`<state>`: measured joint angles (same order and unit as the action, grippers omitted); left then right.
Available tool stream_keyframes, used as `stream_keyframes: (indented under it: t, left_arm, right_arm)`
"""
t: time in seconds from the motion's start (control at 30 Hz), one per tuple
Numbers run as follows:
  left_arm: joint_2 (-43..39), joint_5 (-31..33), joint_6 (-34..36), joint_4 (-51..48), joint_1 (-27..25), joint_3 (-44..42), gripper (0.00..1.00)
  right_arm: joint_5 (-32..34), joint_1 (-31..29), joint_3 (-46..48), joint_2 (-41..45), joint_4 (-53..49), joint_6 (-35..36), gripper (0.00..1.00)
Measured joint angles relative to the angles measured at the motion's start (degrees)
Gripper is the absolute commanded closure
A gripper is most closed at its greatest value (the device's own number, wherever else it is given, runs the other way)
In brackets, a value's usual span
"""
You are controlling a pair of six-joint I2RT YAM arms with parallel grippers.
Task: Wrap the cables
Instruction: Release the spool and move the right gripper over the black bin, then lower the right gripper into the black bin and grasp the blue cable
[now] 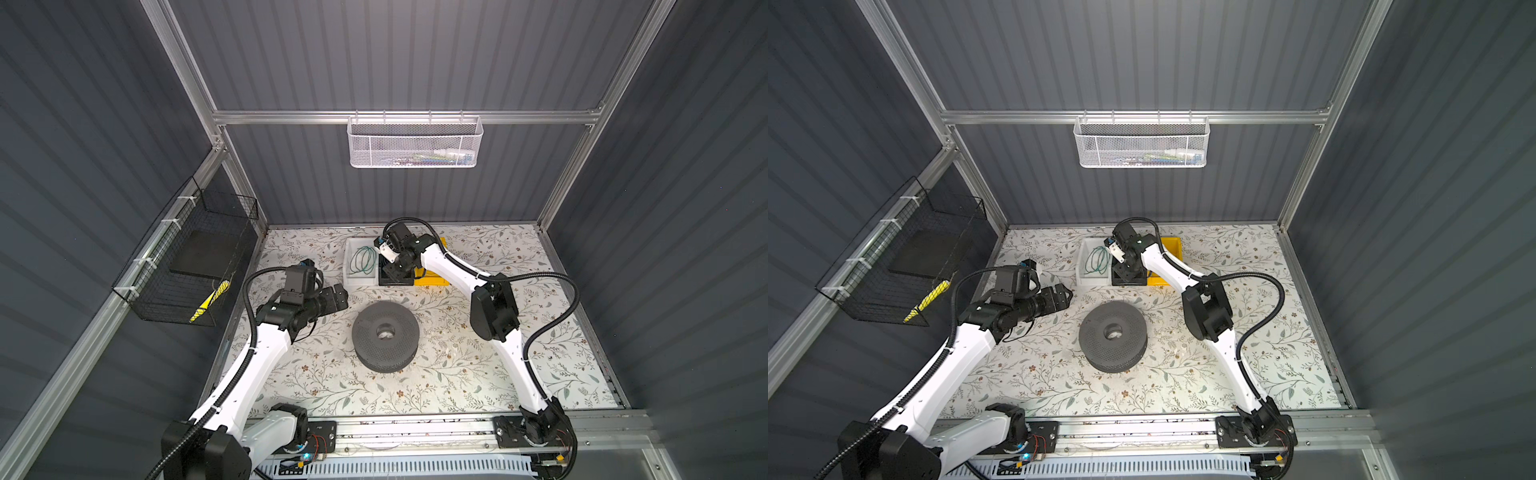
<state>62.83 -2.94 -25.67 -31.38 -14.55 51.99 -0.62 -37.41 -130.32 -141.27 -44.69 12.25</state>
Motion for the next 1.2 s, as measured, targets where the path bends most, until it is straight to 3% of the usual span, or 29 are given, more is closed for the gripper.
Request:
stream_keyframes:
  t: [0.3, 0.53, 0.7, 0.8, 1.2]
  left_arm:
    - [-1.46, 0.61, -0.52, -0.83, 0.0, -0.48, 0.04]
    - [-2.62, 0.87, -0.5, -1.14, 0.0, -0.48, 0.04]
    - [-3.78, 1.55, -0.48, -1.79, 0.0, -0.48, 0.04]
    - [-4.04, 1.92, -0.48, -2.12, 0.0, -0.48, 0.04]
    - [-4.09, 2.99, -0.31, -3.39, 0.0, 1.03, 0.04]
  right_arm:
    - [1.6, 0.02, -2.99, -3.56, -0.57, 0.35, 0.56]
    - [3.08, -0.04, -3.21, -3.67, -0.57, 0.79, 0.71]
    - [4.13, -0.04, -3.21, -3.67, -0.33, 1.2, 0.93]
    - [4.52, -0.07, -3.21, -3.52, -0.07, 1.09, 0.99]
    - [3.69, -0.07, -0.59, 7.98, -0.17, 0.15, 0.99]
